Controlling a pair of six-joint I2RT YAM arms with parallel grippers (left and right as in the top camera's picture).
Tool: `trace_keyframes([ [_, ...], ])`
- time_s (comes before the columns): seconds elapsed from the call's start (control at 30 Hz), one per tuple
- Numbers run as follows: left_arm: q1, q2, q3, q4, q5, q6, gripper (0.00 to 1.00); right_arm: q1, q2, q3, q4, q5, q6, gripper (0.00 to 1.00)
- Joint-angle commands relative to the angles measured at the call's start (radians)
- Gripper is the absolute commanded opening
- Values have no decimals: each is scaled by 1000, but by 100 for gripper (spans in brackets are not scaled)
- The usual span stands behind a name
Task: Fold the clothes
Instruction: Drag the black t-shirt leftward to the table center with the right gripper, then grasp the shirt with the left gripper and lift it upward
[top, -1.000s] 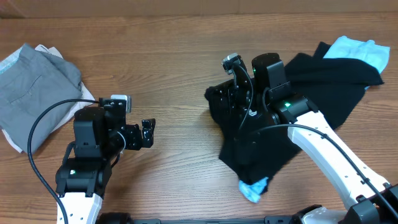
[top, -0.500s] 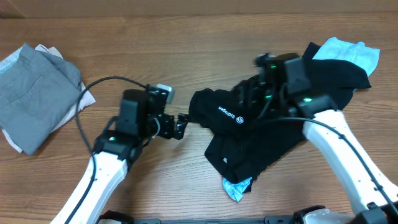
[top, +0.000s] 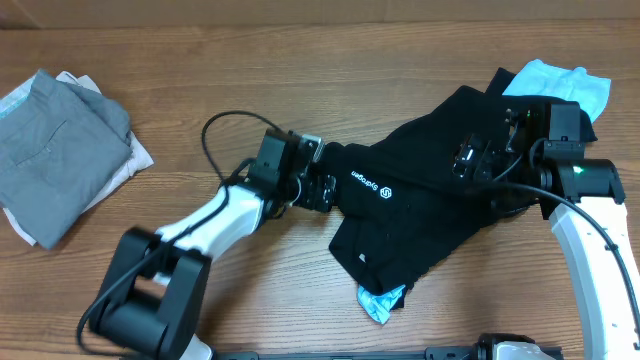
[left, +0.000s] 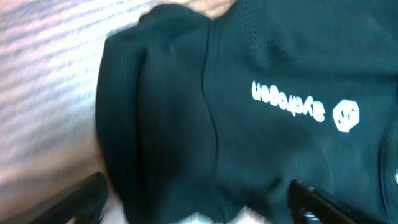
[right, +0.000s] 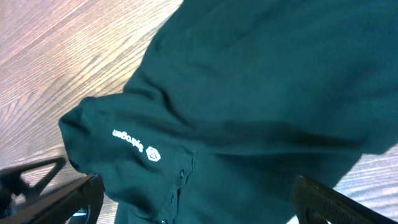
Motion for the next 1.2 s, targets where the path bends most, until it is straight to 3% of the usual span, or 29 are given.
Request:
trace_keyframes([
  [0.0,-33,96,113,1,31,-20,82,-3,-14,19,-9,8,5,100],
  [0.03,-40,113,132,1,30,-21,74,-3,-14,19,-11,8,5,100],
  [0.1,-52,134,159,1,31,-29,39,-3,-14,19,-16,8,5,100],
  [0.13,-61,139,173,1,31,-35,9,-3,-14,19,-21,8,4,100],
  [0.17,-66,139,180,2,31,-39,4,-3,-14,19,-24,8,5,100],
  [0.4,-68,65,427,-100,102,-82,4,-3,-14,18,-109,20,10,100],
  [0.5,-68,19,560,-117,106,-123,4,-3,-14,10,-162,82,93,100],
  [0.73,-104,-49,856,-117,192,-174,4,-3,-14,-79,-136,82,110,100],
  [1.17,-122,-101,1107,-118,104,-95,4,-3,-14,-148,-73,83,106,100],
])
